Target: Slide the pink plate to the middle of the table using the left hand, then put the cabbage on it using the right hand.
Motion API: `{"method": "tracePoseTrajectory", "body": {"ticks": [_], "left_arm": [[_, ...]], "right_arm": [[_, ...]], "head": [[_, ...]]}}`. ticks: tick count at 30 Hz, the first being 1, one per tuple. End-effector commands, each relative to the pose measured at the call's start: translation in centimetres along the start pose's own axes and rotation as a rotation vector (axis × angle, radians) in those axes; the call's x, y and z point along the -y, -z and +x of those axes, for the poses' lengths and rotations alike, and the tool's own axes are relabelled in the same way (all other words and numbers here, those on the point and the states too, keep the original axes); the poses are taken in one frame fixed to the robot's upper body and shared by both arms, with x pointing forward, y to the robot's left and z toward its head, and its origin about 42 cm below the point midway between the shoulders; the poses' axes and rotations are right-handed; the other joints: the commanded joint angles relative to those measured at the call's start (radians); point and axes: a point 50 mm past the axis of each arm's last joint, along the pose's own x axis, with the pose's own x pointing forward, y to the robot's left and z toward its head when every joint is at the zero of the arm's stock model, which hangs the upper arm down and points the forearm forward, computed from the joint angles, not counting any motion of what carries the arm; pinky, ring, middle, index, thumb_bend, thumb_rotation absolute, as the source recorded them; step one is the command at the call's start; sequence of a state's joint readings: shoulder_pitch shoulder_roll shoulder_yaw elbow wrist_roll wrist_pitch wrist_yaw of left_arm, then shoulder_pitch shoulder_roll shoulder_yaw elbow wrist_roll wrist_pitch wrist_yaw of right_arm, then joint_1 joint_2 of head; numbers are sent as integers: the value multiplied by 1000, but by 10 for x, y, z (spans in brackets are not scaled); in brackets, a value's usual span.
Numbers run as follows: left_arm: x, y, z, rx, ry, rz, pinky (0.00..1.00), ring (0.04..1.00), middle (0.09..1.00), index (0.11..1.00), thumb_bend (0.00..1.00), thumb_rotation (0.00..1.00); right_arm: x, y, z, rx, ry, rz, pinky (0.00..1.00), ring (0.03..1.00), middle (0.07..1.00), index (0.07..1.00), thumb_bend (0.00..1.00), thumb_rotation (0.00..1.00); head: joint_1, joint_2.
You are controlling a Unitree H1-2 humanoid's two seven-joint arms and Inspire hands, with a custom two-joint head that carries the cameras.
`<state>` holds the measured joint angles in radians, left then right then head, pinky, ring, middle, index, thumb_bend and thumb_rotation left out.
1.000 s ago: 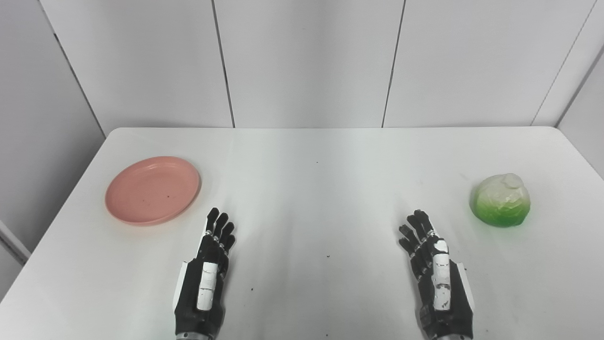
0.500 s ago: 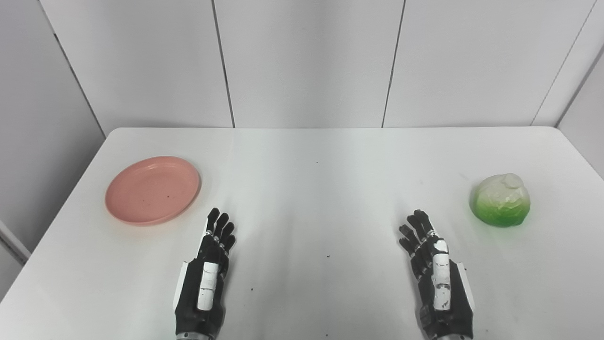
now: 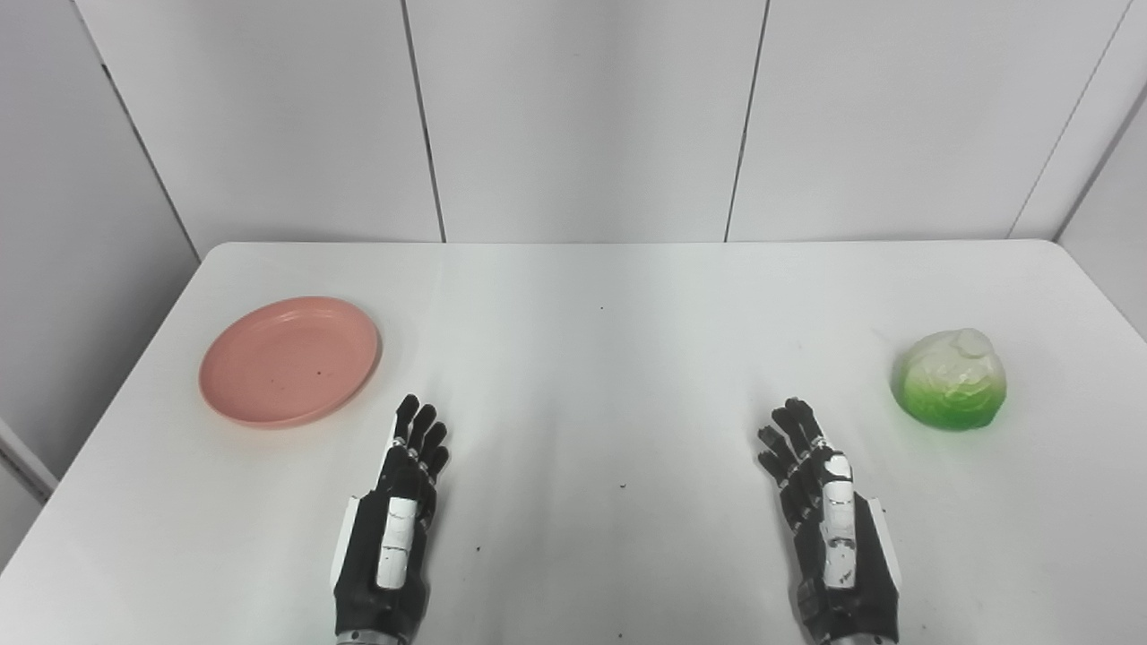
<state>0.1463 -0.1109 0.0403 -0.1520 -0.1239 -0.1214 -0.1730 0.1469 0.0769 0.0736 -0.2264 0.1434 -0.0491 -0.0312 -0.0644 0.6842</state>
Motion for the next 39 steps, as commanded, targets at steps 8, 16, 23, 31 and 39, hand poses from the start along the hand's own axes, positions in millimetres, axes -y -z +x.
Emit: {"method": "tracePoseTrajectory", "body": {"ticks": [8,16,23,31,39], "left_arm": [[-1,10,-11,3,27,51,1000,989,998,1000,954,871],[8,23,-14,14,26,50,988,983,995,1000,918,874],[10,34,-17,18,37,56,1000,994,1000,1000,889,872],[9,43,-19,22,33,60,1000,989,1000,1000,885,865],[7,47,-19,26,34,67,1000,989,1000,1000,918,859]], "right_arm": [[20,10,-26,-39,24,2,943,916,940,929,767,1000],[36,20,-29,-40,9,-12,956,916,950,945,762,1000],[43,30,-30,-43,5,-19,965,930,957,954,765,1000],[45,38,-30,-45,-1,-23,967,926,955,954,777,1000],[45,42,-30,-46,-2,-25,973,917,947,951,798,1000]], "head": [[102,-61],[159,-132],[178,-184],[180,-234],[170,-246]]}}
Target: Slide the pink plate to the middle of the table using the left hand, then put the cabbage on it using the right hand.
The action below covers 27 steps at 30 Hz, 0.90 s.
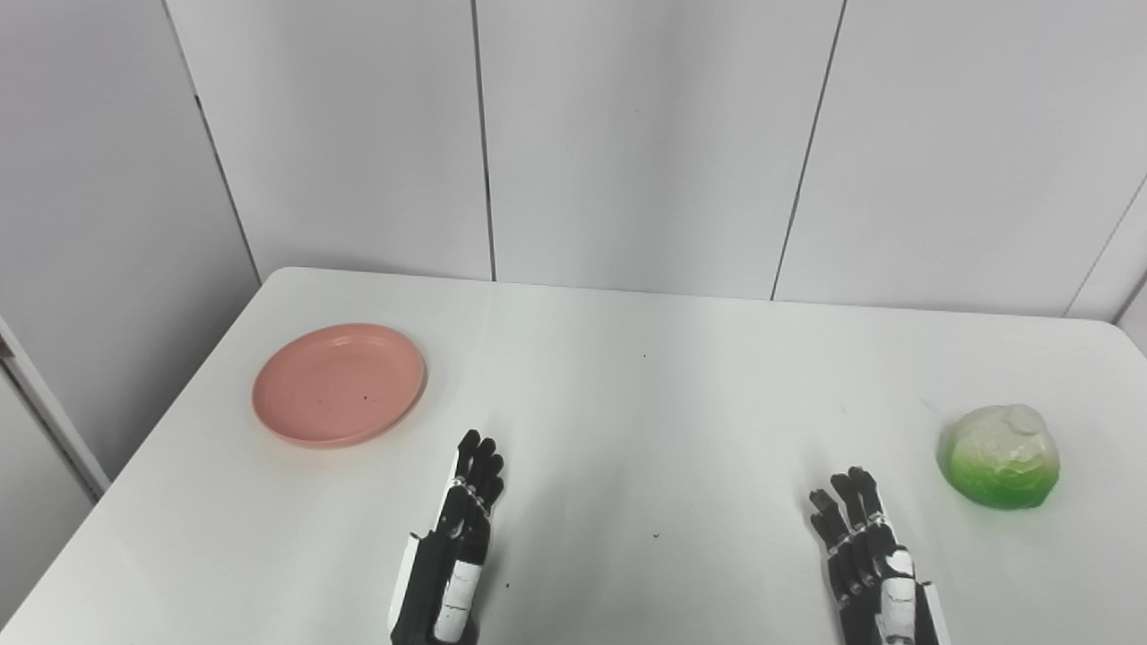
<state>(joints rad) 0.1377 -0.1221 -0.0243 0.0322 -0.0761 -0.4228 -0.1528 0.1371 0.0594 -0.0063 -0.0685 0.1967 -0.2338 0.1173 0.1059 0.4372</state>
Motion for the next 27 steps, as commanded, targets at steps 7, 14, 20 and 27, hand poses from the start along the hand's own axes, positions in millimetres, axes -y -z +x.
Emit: {"method": "tracePoseTrajectory", "body": {"ticks": [7,14,20,27], "left_arm": [[-12,17,-16,-90,-1,27,1000,988,999,1000,922,860],[-14,18,-15,-84,1,23,1000,990,1000,1000,923,865],[-17,8,-9,-62,-10,15,1000,995,999,1000,978,868],[-20,-26,21,11,-42,15,969,971,967,984,982,876]], "right_arm": [[17,18,-29,-99,47,-26,962,913,943,950,810,1000],[14,20,-28,-102,52,-15,972,916,942,941,806,1000],[11,20,-26,-101,57,-13,963,914,935,934,809,1000],[11,20,-26,-104,56,-8,959,919,942,934,803,1000]], "head": [[-11,-8],[-17,-10],[-27,-8],[-29,0]]}}
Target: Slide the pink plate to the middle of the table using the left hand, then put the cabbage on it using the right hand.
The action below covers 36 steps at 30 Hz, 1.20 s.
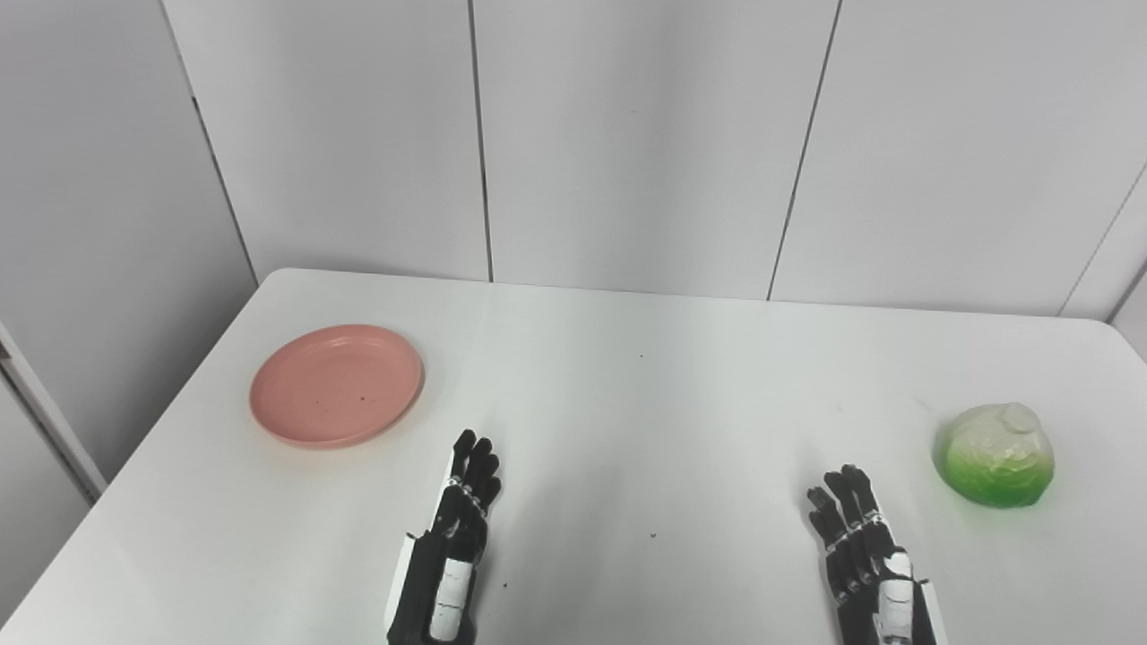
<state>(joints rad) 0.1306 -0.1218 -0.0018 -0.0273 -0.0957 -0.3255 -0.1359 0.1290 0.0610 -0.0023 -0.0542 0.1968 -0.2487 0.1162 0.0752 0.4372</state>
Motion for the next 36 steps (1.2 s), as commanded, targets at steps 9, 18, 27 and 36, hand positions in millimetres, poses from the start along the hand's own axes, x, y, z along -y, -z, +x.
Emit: {"method": "tracePoseTrajectory", "body": {"ticks": [9,18,27,36], "left_arm": [[-22,-74,65,116,-38,72,816,906,908,876,957,862],[-54,-117,119,181,-59,96,794,858,839,829,1000,852],[-104,-158,156,251,-75,216,749,844,831,825,1000,885],[-150,-187,189,284,-131,297,731,838,836,839,1000,896]], "right_arm": [[10,17,-29,-116,63,4,951,921,938,932,801,1000],[9,18,-28,-118,60,-4,931,907,926,925,790,1000],[9,19,-28,-111,55,-4,922,889,917,913,778,1000],[9,19,-28,-115,62,2,921,898,919,915,792,1000]], "head": [[-3,5],[-3,2],[-4,3],[-3,8]]}}
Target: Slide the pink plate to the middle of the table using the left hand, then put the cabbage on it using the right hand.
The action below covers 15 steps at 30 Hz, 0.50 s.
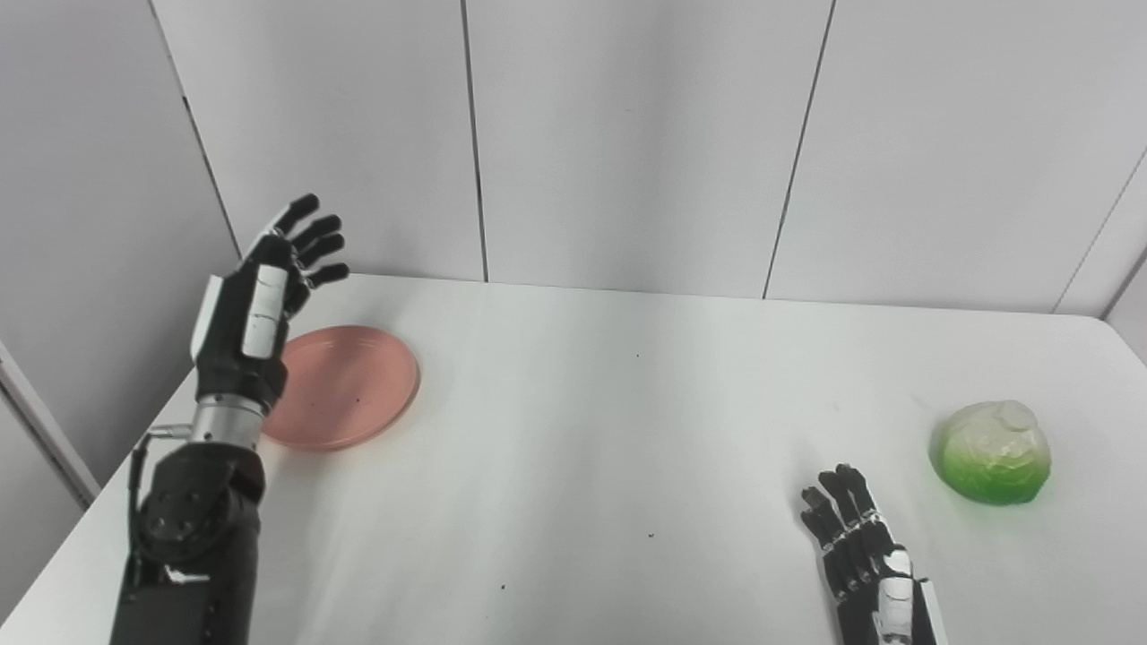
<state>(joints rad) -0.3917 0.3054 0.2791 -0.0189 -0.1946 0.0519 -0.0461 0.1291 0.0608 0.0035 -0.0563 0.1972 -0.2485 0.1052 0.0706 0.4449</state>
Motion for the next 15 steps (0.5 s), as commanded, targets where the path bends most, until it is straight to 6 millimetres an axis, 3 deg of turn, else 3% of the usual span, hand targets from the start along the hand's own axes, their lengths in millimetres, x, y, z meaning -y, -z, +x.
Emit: {"method": "tracePoseTrajectory", "body": {"ticks": [1,9,15], "left_arm": [[-8,-26,24,103,-8,20,737,844,842,842,1000,898],[-51,-18,61,83,-51,60,709,837,831,852,1000,870],[-76,6,75,17,-98,61,706,860,858,866,1000,874]], "right_arm": [[10,19,-28,-115,57,-1,922,900,919,915,792,999],[9,18,-28,-113,56,-6,920,898,918,921,794,1000],[10,18,-29,-110,53,-1,918,886,911,914,784,1000]], "head": [[1,0],[-2,5],[-4,6]]}}
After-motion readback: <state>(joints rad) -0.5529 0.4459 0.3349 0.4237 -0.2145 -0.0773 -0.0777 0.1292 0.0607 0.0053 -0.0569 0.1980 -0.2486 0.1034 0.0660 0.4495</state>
